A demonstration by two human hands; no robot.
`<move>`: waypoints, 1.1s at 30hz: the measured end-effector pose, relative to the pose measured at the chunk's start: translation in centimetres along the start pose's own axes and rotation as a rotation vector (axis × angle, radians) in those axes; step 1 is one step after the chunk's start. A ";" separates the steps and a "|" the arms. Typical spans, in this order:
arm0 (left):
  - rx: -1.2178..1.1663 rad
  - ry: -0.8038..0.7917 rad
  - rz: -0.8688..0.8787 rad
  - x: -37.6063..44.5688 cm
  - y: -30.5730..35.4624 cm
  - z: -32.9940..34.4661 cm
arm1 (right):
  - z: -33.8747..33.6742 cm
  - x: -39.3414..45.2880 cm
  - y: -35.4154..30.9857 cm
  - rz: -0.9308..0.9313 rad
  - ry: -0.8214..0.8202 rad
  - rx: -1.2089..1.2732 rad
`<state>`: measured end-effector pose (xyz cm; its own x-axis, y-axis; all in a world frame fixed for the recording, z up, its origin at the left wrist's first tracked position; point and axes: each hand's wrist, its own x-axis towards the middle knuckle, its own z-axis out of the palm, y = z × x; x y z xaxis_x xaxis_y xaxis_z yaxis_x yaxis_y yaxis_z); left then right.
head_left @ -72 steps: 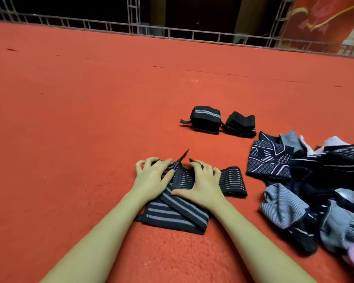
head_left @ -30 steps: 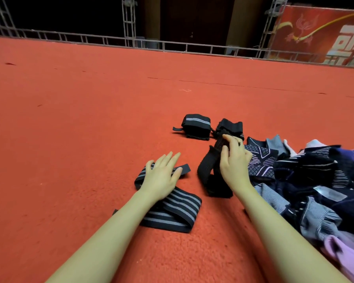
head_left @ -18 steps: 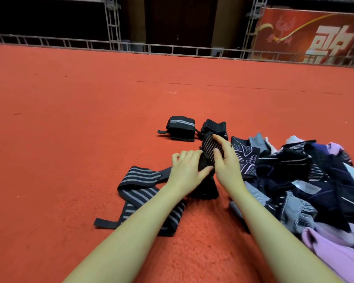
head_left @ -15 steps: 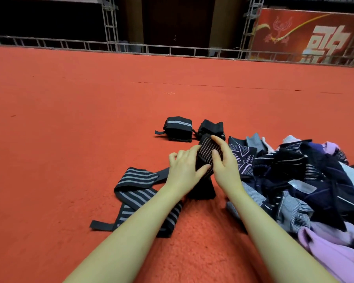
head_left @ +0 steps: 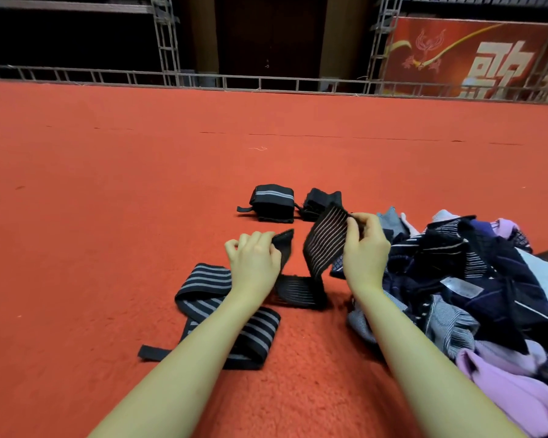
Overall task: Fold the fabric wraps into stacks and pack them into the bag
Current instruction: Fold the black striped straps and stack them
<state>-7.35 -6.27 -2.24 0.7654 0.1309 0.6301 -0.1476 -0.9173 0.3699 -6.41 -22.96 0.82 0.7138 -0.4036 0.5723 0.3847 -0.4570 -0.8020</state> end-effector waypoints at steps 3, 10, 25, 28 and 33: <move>-0.013 -0.034 -0.018 0.1 0.5 -0.1 | -0.7 1.6 -1.3 0.015 0.112 0.025; -0.151 0.068 -0.040 1.6 4.4 0.3 | -3.7 5.2 -2.6 -0.041 0.226 0.025; 0.359 -0.613 0.056 -4.4 1.4 2.1 | -3.6 3.5 -0.3 -0.292 0.142 -0.265; 0.345 -0.622 0.105 -3.7 0.3 1.0 | -1.2 1.7 0.6 -0.483 0.088 -0.420; 0.307 -0.803 0.096 -3.5 -3.0 -0.7 | 2.6 -1.4 2.3 -0.767 -0.033 -0.619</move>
<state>-9.96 -3.75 -5.07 0.9862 -0.1512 -0.0673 -0.1468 -0.9870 0.0660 -4.99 -21.40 -2.26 0.4186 0.1934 0.8874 0.3828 -0.9236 0.0207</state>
